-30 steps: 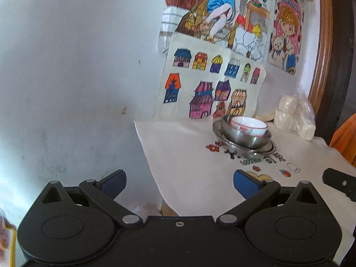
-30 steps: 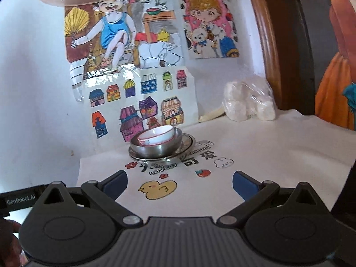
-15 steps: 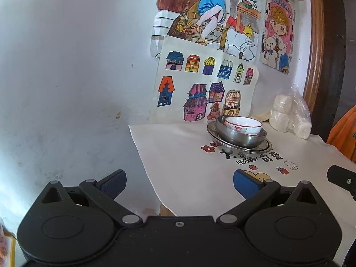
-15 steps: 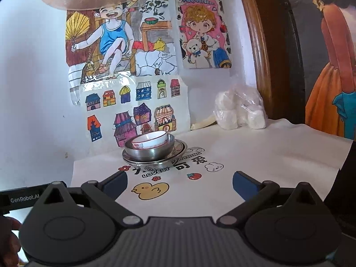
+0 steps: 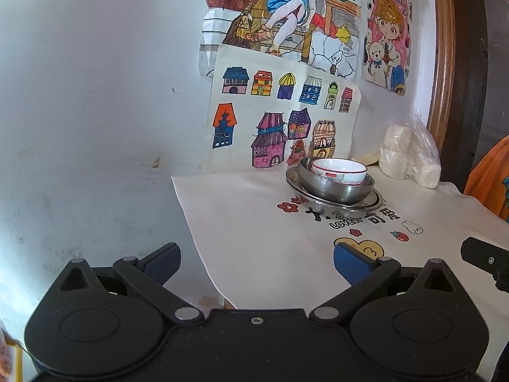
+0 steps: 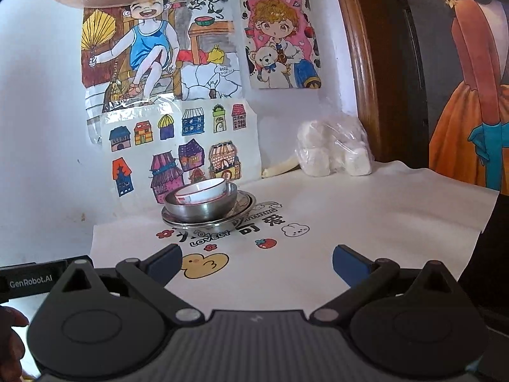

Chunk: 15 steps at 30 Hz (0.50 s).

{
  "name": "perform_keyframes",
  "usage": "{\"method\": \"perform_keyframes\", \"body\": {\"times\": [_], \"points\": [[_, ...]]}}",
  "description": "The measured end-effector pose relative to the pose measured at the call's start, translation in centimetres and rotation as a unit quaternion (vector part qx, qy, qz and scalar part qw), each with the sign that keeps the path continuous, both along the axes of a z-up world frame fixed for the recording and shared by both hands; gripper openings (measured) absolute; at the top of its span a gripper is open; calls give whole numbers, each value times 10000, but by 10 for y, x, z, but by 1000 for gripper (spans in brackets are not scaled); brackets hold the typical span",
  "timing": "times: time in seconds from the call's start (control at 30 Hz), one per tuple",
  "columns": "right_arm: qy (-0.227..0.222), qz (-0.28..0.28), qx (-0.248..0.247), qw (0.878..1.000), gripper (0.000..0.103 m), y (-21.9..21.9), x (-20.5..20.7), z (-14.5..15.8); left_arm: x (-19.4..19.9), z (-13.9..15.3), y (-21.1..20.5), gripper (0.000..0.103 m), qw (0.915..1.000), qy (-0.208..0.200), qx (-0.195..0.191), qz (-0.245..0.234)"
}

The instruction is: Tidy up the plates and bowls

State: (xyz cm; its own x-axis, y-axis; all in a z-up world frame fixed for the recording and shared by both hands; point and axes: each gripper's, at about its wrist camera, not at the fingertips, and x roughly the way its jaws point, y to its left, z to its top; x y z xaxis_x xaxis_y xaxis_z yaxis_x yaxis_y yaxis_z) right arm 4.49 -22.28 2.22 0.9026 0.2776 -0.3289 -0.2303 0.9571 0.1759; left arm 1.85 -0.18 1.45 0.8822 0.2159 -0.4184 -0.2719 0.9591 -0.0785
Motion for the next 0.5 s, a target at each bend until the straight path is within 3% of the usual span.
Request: {"method": "perform_keyframes", "body": {"times": [0.5], "points": [[110, -57, 30, 9999, 103, -2, 4, -5, 5, -4, -3, 102, 10000, 77, 32, -52]]}}
